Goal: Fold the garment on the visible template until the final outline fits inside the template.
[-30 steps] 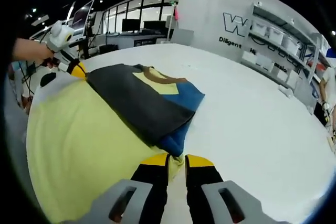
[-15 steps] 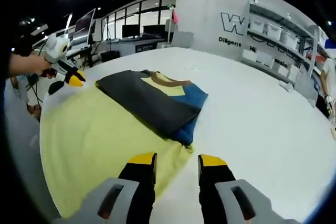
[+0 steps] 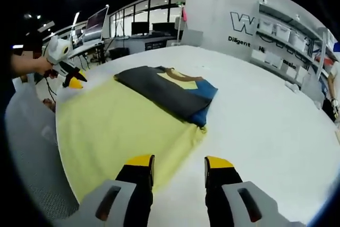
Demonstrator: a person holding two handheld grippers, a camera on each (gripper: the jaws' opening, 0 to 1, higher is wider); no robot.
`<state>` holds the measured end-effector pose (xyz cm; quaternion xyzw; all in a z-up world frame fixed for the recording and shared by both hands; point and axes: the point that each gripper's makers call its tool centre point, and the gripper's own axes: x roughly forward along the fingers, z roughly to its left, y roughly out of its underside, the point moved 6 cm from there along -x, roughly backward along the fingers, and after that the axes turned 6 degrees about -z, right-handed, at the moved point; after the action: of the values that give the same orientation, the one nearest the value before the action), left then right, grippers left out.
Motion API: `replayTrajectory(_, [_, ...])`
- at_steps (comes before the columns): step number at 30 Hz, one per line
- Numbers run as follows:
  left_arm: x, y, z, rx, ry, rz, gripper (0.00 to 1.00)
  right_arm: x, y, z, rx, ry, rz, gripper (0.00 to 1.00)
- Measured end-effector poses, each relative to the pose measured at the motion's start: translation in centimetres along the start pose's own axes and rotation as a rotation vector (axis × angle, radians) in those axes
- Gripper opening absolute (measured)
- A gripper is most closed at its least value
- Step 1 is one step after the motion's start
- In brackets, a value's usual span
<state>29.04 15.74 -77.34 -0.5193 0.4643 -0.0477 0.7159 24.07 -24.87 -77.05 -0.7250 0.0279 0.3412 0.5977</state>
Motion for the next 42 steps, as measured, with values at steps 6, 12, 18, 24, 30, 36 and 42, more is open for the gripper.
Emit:
replayTrajectory(6, [-0.6, 0.6, -1.0, -0.008, 0.023, 0.001, 0.31, -1.2, 1.1, 1.3, -0.032, -0.039, 0.031, 0.37])
replayTrajectory(12, [-1.2, 0.8, -2.3, 0.004, 0.036, -0.005, 0.33, -2.5, 1.8, 2.1, -0.068, -0.070, 0.056, 0.37])
replayTrajectory(18, [-1.9, 1.7, -3.5, 0.024, 0.072, 0.029, 0.34, -3.6, 2.5, 2.6, -0.040, -0.103, 0.087, 0.37])
replayTrajectory(24, [-2.8, 2.5, -4.2, 0.054, 0.101, 0.068, 0.34, -4.7, 3.2, 3.5, -0.007, -0.139, 0.122, 0.33])
replayTrajectory(30, [-3.4, 3.0, -4.5, 0.062, 0.126, 0.089, 0.34, -5.3, 4.1, 4.3, 0.015, -0.171, 0.152, 0.27])
replayTrajectory(36, [-3.9, 3.8, -4.4, 0.038, 0.132, 0.117, 0.30, -5.8, 4.5, 5.4, 0.029, -0.209, 0.180, 0.24])
replayTrajectory(42, [-4.3, 4.4, -4.9, 0.009, 0.142, 0.131, 0.26, -6.1, 4.8, 5.7, 0.071, -0.238, 0.208, 0.21])
